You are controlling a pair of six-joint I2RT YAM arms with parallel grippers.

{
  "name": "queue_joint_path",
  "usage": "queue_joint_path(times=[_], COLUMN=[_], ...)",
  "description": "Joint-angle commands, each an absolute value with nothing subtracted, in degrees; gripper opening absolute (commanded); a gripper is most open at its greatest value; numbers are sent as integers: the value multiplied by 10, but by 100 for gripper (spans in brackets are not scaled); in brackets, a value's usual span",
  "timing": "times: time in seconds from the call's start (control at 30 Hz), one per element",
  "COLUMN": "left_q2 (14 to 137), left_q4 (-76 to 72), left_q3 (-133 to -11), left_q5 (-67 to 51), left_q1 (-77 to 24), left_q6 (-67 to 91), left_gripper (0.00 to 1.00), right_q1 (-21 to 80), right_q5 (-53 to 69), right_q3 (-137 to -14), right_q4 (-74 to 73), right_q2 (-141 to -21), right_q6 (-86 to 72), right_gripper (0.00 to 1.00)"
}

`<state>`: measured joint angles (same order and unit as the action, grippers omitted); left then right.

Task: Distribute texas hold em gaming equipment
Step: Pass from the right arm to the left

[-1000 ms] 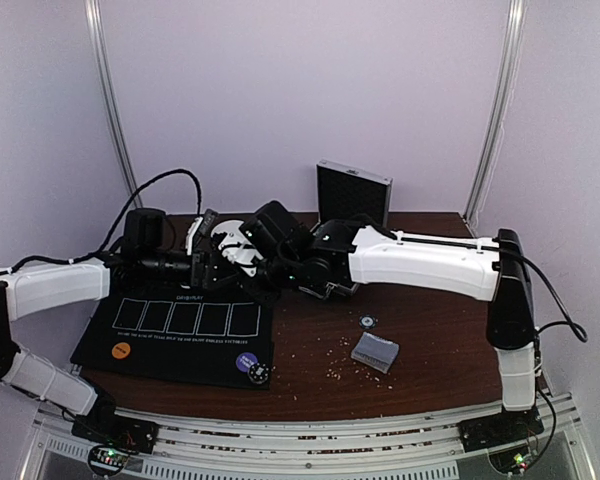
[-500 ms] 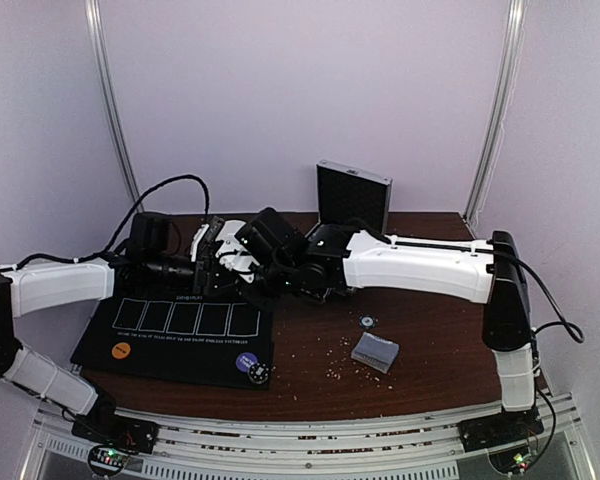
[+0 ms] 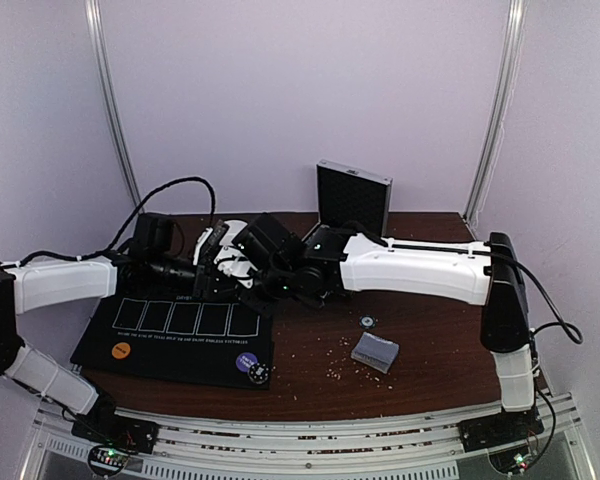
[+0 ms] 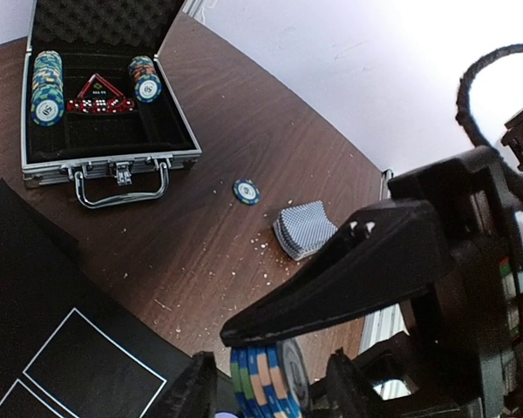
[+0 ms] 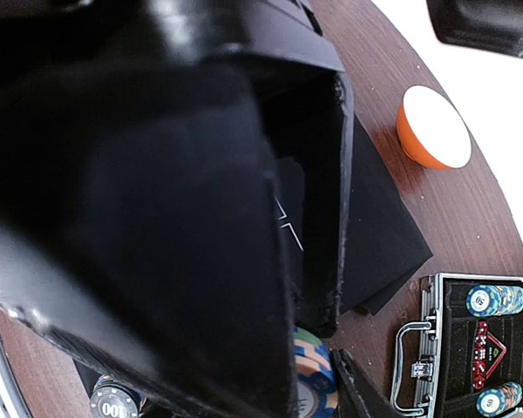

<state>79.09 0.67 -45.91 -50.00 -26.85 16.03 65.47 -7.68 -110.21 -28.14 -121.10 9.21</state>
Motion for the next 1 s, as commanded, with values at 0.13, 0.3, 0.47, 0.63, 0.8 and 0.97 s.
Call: queue_joint_path(times=[0.13, 0.3, 0.47, 0.63, 0.8, 0.97], left_q2=[809, 815, 802, 804, 795, 797], left_q4=[29, 23, 20, 68, 87, 119], left_q3=[-474, -474, -477, -489, -505, -511], left_q5=[-551, -586, -603, -587, -576, -558], left_q1=[-281, -279, -268, -267, -263, -251], left_q6=[149, 154, 154, 123, 111, 97], left_gripper=[50, 47, 51, 60, 68, 65], right_q1=[653, 653, 653, 653, 654, 654], right_q5=[-105, -109, -113, -115, -118, -119], right_q3=[-1119, -1103, -1085, -1076, -1075, -1072], right_q4=[-250, -242, -232, -223, -227, -226], right_q2=[-1204, -1196, -1188, -1181, -1182, -1179], right_q6=[96, 97, 97, 101, 104, 106], right_gripper=[4, 4, 3, 3, 3, 3])
